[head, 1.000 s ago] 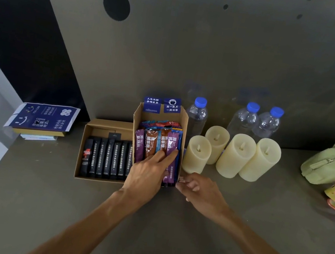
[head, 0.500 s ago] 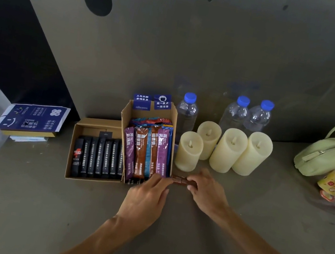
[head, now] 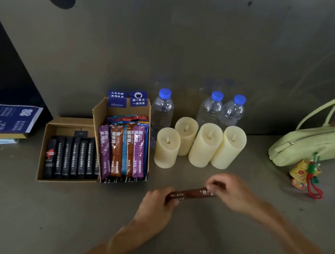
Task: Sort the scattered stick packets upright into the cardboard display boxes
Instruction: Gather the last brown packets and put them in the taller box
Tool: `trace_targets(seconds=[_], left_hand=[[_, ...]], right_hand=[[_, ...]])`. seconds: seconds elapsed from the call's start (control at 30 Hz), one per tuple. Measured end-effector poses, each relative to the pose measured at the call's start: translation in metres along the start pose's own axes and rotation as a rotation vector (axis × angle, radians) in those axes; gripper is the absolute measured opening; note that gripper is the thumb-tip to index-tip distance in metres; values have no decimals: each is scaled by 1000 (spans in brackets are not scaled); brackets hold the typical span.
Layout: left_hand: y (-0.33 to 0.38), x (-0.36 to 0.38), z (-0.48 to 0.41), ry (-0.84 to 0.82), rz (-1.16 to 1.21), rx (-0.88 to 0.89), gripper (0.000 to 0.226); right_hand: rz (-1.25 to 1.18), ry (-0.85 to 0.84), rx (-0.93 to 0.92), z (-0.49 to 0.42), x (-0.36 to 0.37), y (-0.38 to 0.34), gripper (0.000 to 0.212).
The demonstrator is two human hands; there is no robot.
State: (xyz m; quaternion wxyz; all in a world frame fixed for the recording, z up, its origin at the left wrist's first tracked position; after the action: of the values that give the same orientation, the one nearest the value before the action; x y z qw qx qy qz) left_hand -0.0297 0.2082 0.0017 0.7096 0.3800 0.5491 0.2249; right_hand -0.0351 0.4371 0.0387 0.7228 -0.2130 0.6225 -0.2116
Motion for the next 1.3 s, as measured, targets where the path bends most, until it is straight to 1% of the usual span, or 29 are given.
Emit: trace_targets(seconds=[0.1, 0.17, 0.23, 0.3, 0.4, 0.47, 0.57, 0.67, 0.77, 0.83, 0.87, 0.97, 1.07, 1.2, 1.3], left_hand=[[0, -6, 0, -34, 196, -103, 7], [-1, -9, 3, -69, 307, -157, 10], [0, -11, 8, -102, 419, -201, 10], [2, -15, 12, -102, 486, -209, 11], [3, -23, 16, -60, 502, -177, 14], [2, -33, 19, -8, 452, -156, 18], [-10, -50, 25, 133, 238, -115, 20], [-29, -71, 27, 264, 7, -86, 17], [-46, -96, 29, 387, -104, -116, 24], [-56, -110, 28, 439, -170, -148, 25], [-61, -115, 27, 452, -214, -160, 24], [-65, -125, 25, 455, -325, -166, 21], [-60, -128, 20, 444, -406, -111, 24], [-50, -128, 8, 425, -476, -12, 27], [-45, -126, -1, 403, -517, 37, 31]], right_hand=[[-395, 40, 125, 5, -31, -16, 23], [-570, 31, 166, 3, -39, -24, 23], [-630, -13, 154, -1, -37, -31, 17], [-618, -52, 144, -7, -30, -40, 16], [-567, -20, 142, -17, -20, -53, 9], [-540, 35, 116, -25, -15, -67, 4], [-463, 106, 9, -38, -8, -102, 5], [-330, 103, -143, -52, 7, -146, 7], [-201, 75, -234, -68, 24, -184, 9], [-108, 96, -276, -79, 30, -204, 5], [-65, 114, -294, -83, 33, -212, 2], [25, 145, -328, -94, 42, -227, 9], [85, 167, -334, -98, 50, -231, 14], [141, 211, -351, -101, 52, -232, 34], [191, 225, -367, -101, 53, -230, 44]])
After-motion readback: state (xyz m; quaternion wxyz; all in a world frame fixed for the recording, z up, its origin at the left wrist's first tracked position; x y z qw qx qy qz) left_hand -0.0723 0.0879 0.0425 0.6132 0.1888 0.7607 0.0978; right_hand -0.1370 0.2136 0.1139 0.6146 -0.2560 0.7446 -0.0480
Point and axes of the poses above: each hand's wrist, its own z-axis away from the middle knuckle, its own x-axis out of the palm, y = z × x, the point moved 3 cm from there along -z, towards the middle knuckle, and after that the axes turned 7 degrees about y, right-handed, at the moved point
